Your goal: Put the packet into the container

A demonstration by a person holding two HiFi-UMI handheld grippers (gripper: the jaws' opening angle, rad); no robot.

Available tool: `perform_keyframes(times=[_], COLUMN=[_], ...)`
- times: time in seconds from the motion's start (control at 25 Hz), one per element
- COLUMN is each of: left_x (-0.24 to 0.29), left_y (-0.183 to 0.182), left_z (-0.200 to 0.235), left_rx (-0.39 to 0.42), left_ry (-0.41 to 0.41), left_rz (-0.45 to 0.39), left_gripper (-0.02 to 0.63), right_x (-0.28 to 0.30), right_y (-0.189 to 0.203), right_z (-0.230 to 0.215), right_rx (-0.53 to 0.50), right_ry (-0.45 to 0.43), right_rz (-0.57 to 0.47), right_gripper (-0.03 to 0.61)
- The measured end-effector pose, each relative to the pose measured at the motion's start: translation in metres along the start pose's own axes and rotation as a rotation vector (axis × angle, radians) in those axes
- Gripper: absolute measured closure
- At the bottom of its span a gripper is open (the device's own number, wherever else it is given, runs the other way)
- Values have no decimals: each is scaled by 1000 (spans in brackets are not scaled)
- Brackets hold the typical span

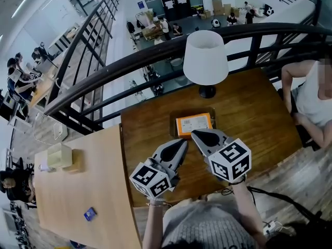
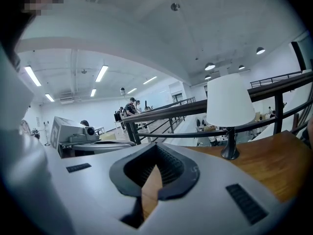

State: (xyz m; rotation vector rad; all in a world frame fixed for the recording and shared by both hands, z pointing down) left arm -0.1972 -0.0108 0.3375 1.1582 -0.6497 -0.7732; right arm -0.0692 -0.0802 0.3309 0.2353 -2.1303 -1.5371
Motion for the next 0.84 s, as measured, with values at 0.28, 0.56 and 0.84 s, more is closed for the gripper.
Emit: perform_keyframes(times=[0.28, 0.56, 0.84], left_x=[3, 6, 9], left_y=[-3, -3, -5], left_z=[-4, -5, -7], left_rx=[9, 7, 14], left_ry=[0, 2, 8], left_rz=[-3, 10, 14], left_gripper=[609, 609, 609], right_x=[-3, -5, -8], right_y=[1, 2, -1], right_z=[-4, -8, -9], right_rx=[10, 13, 11], right_ry=[-10, -32, -47], right_rz=[-20, -31, -44], right_gripper=[568, 568, 568])
Point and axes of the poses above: the fingertips, and each gripper's own axes: x forward along the fingers, z to its left, y out of its underside, the point moved 8 cm from there along -x, backward along the fingers, and after that the axes turned 4 degrees about y, right-handed, at the moved point
